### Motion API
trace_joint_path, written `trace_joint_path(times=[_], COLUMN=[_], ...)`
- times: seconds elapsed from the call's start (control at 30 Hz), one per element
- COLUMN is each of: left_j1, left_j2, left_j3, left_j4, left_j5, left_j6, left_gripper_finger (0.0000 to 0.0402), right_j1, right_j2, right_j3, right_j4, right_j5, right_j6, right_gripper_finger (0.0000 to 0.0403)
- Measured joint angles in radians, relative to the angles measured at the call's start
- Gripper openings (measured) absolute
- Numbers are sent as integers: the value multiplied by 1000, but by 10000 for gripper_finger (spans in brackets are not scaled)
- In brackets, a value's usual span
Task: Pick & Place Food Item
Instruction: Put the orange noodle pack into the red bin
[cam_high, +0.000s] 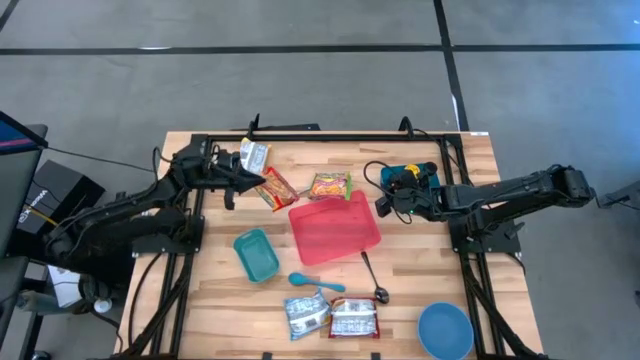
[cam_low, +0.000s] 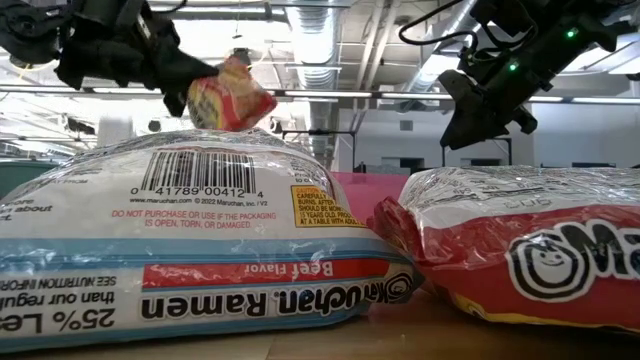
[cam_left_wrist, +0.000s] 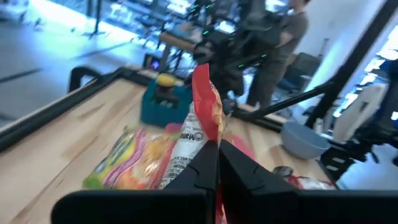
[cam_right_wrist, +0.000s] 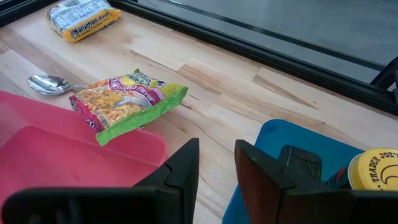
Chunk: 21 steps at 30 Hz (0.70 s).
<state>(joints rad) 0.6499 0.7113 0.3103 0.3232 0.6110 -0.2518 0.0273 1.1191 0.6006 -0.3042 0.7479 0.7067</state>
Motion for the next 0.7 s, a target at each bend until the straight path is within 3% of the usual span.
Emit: trace_joint_path(times=[0.33,0.7], left_j1=[-133,-274], left_j2=[0,5], left_j3=[0,0], left_j4=[191,291], left_j5=[-17,-203], left_j6=[-17,-15], left_gripper_finger=[0,0], right_j1=[0,0], right_j2=[0,0], right_j3=[0,0], right_j4=[0,3], right_j5=[0,0], right_j6=[0,0], right_gripper_finger=[98,98])
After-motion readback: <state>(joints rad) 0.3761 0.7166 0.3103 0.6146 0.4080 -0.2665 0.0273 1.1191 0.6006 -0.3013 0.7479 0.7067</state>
